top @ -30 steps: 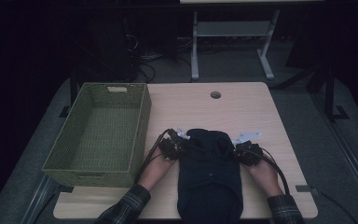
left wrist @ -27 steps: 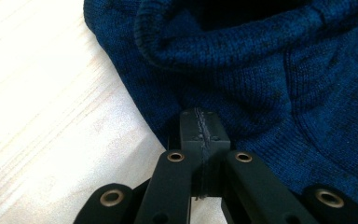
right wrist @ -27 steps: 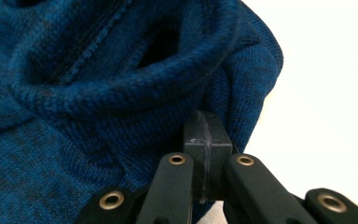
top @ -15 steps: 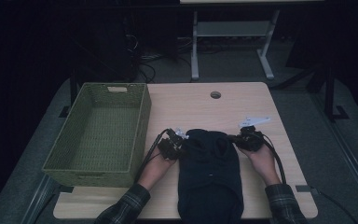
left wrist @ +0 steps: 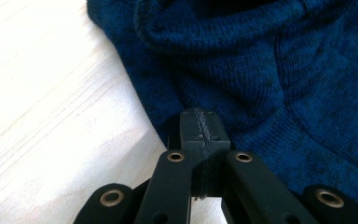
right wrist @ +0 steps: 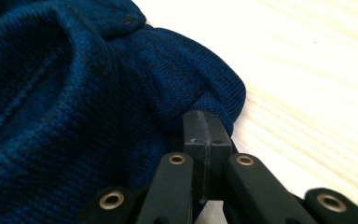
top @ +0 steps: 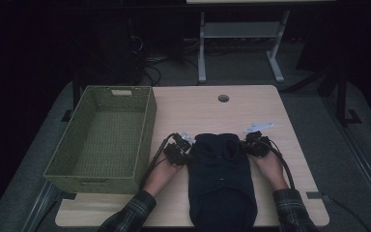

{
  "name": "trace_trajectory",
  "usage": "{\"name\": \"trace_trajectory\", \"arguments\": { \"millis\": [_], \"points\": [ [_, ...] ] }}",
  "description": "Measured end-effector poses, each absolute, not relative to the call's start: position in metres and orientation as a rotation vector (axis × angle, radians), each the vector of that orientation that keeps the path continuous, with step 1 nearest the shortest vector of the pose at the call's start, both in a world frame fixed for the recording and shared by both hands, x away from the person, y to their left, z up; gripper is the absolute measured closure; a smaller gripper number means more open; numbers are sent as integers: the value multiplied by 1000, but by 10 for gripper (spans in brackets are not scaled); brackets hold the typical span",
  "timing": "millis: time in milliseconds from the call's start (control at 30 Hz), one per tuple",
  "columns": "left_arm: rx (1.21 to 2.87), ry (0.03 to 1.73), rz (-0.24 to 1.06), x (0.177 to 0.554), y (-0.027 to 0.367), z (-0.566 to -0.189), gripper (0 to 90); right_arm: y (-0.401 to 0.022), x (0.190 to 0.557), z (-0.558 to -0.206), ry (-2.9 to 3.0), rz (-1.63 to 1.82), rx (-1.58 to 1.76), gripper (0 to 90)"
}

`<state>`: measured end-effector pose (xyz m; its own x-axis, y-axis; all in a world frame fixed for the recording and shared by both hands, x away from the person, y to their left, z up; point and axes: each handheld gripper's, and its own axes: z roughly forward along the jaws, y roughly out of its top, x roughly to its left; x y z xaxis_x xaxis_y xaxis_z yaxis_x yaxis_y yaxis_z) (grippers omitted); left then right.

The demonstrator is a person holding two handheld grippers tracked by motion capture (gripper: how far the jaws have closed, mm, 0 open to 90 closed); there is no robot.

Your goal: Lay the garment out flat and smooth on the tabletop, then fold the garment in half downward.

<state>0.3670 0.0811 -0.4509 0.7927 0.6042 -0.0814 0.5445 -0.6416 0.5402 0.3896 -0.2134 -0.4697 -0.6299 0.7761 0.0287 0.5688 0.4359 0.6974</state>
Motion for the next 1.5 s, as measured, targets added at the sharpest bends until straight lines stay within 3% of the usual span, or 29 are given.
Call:
{"name": "trace_trajectory", "arguments": {
  "millis": [133, 167, 267, 433, 533, 700, 1067, 1500],
  "points": [
    [2377, 864, 138, 371, 83, -442, 889, -220, 389, -463, 2382, 1065, 1172, 894],
    [2355, 862, 152, 375, 84, -436, 889, -224, 390, -457, 2399, 1085, 1182, 844],
    [2336, 859, 162, 379, 84, -429, 888, -225, 391, -449, 2401, 1074, 1160, 832],
    [2324, 833, 188, 390, 82, -416, 834, -229, 396, -436, 2400, 1085, 1136, 757],
    [2321, 833, 211, 399, 81, -411, 783, -232, 404, -433, 2431, 1093, 1148, 668],
    [2266, 866, 260, 415, 86, -402, 736, -233, 411, -429, 2430, 1106, 1148, 614],
    [2291, 912, 246, 449, 75, -433, 589, -232, 429, -445, 2447, 1122, 1180, 559],
    [2326, 880, 220, 455, 71, -452, 519, -229, 440, -464, 2466, 1164, 1205, 557]
  ]
}}
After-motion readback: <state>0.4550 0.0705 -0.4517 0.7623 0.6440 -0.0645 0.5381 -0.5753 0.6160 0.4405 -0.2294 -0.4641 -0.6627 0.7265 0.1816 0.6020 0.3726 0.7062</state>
